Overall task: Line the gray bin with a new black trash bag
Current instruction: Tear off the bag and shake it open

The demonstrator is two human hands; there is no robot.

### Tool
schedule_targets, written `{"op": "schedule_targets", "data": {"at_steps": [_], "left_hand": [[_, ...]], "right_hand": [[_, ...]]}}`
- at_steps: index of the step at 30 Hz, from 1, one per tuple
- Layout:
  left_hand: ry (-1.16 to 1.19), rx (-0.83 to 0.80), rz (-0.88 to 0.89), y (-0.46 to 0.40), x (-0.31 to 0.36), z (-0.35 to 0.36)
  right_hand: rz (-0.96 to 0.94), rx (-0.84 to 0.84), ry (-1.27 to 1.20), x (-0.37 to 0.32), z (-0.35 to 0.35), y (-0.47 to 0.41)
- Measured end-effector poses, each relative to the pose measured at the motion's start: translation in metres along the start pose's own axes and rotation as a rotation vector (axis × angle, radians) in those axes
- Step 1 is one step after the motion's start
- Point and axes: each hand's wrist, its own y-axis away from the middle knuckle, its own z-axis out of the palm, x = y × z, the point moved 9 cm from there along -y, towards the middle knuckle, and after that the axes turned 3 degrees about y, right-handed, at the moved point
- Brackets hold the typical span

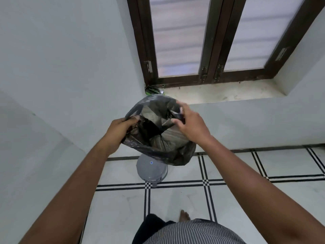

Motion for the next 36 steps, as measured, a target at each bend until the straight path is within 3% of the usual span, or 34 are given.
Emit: {"op": "schedule_targets", "data": {"at_steps": [2, 5, 10, 16, 22, 25, 29, 36], "left_hand": [[-0.026, -0.162, -0.041, -0.003, -0.015, 0.017], [-0.326, -0.332, -0.144, 0.0, -0.048, 0.026], [-0.44, -0.083, -0.318, -0.021, -0.09, -0.003], [-0.322, 0.01, -0.396, -0.03, -0.093, 0.0], [-0.086, 0.027, -0.383, -0.048, -0.099, 0.014], [-0.031, -0.059, -0.407, -0.056, -0.109, 0.025], [-0.174, -0.161, -0.418, -0.063, -0.131, 0.031], [-0.205, -0.126, -0.605, -0.058, -0.211, 0.026]], "right_hand": [[0.03, -0.055, -0.046, 0.014, 0.005, -0.009], [0.079, -0.084, -0.12, 0.032, 0.002, -0.012], [0.092, -0.149, -0.182, 0.04, -0.008, -0.012], [0.076, -0.136, -0.191, 0.042, -0.011, -0.013], [0.116, -0.115, -0.252, 0.06, -0.008, -0.012], [0.194, -0.172, -0.351, 0.066, 0.004, -0.011], [0.285, -0.252, -0.416, 0.075, 0.03, -0.011], [0.418, -0.37, -0.448, 0.099, 0.106, -0.008]]}}
